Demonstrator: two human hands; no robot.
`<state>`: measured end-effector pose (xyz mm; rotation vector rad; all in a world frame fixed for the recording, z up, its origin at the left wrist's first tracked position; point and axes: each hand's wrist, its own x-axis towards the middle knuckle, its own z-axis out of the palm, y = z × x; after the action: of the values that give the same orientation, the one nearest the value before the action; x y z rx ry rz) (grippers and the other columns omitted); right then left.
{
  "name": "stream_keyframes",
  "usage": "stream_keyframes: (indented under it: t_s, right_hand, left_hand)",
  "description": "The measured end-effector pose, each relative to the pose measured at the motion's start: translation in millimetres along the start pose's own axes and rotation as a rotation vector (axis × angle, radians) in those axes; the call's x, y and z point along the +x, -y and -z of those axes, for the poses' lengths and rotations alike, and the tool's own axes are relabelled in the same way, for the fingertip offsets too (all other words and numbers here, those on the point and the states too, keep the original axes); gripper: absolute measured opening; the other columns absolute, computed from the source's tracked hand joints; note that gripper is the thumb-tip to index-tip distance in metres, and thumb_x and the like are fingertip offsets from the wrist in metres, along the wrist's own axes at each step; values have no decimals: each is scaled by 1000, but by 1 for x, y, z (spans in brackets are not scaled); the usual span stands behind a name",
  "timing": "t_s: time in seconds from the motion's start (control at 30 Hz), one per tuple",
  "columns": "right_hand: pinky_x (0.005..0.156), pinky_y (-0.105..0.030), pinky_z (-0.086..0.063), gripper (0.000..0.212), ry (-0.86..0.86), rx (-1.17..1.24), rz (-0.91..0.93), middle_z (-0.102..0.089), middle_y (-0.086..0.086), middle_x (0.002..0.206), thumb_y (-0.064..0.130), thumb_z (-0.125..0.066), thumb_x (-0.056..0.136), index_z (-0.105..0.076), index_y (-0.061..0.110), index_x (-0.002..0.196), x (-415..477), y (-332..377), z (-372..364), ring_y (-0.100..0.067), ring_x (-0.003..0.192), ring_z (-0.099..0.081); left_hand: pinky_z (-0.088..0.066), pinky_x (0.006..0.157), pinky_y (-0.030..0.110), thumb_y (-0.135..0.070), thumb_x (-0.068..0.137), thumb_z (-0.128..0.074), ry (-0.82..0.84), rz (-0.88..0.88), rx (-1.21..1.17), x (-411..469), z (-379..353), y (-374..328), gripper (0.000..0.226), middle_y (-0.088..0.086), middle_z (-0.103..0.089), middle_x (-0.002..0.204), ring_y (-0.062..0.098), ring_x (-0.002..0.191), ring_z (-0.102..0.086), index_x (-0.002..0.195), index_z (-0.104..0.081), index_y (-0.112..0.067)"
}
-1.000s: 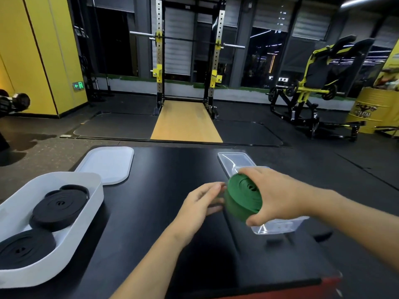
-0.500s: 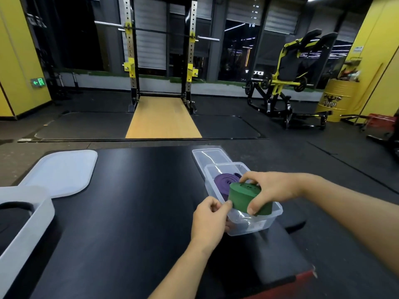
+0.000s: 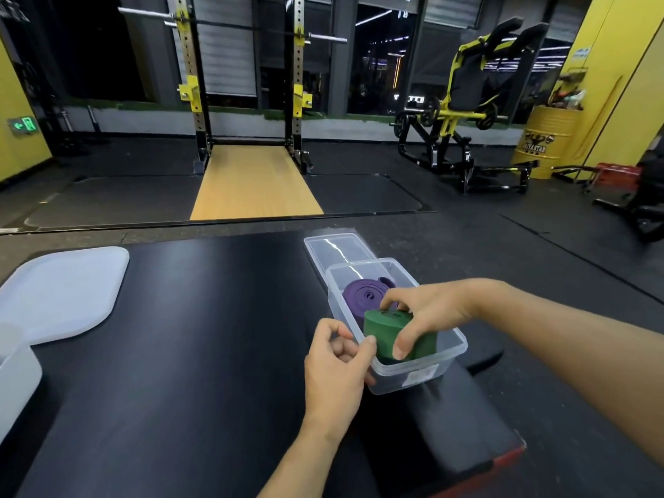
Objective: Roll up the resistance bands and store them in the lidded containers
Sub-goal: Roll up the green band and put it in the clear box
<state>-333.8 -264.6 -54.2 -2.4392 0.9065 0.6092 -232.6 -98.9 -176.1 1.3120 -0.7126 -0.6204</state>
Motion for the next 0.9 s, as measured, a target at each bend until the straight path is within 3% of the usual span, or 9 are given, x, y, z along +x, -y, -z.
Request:
stream_keyframes:
  t_s: [0.17, 0.3, 0.47, 0.6, 0.77, 0.9]
  right_hand:
    - [104, -39, -50, 93, -9, 1, 8, -62, 7, 126, 65, -83, 50, -48, 35, 131, -2, 1, -2, -13, 109, -64]
    - [104, -38, -50, 84, 50, 60, 10, -64, 6, 121, 57, -82, 53, -52, 37, 129, -7, 3, -1, -15, 108, -66]
    - [104, -36, -49, 88, 22, 36, 6, -62, 8, 124, 63, -82, 51, -51, 38, 130, -10, 4, -4, -13, 110, -64]
    - [103, -37, -51, 79, -36, 64, 18, -62, 6, 125, 54, -87, 66, -50, 32, 132, -13, 2, -10, -13, 108, -66]
    - [94, -35, -54, 81, -109, 53, 6, -62, 7, 119, 57, -87, 67, -45, 34, 132, -14, 5, -23, -12, 103, -64]
    - [69, -28, -44, 83, -215, 25, 2, -56, 11, 99, 54, -81, 70, -38, 27, 136, -10, 9, -42, -7, 85, -56]
  left_hand:
    - [-51, 61, 35, -12, 95, -72, 34, -22, -52, 0, -1, 0, 25, 4, -58, 61, 22, 51, -59, 109, -55, -24]
    - [-52, 60, 37, -12, 96, -72, 50, -43, -52, -1, -3, 4, 25, 7, -57, 60, 22, 50, -60, 104, -65, -35]
    - [-50, 56, 28, -7, 95, -72, 57, -37, -80, -1, -2, 2, 20, 7, -57, 60, 22, 50, -60, 106, -76, -24]
    - [-49, 54, 26, -6, 95, -72, 96, -20, -89, 1, 0, 3, 20, 6, -57, 59, 21, 49, -58, 111, -71, -18]
    - [-47, 53, 24, -5, 95, -70, 141, -5, -91, 1, 2, 1, 18, 3, -56, 55, 19, 47, -57, 109, -67, -17]
    - [-47, 53, 25, -4, 95, -70, 148, 10, -100, 0, 3, 1, 18, 4, -55, 55, 19, 48, -57, 107, -66, -18]
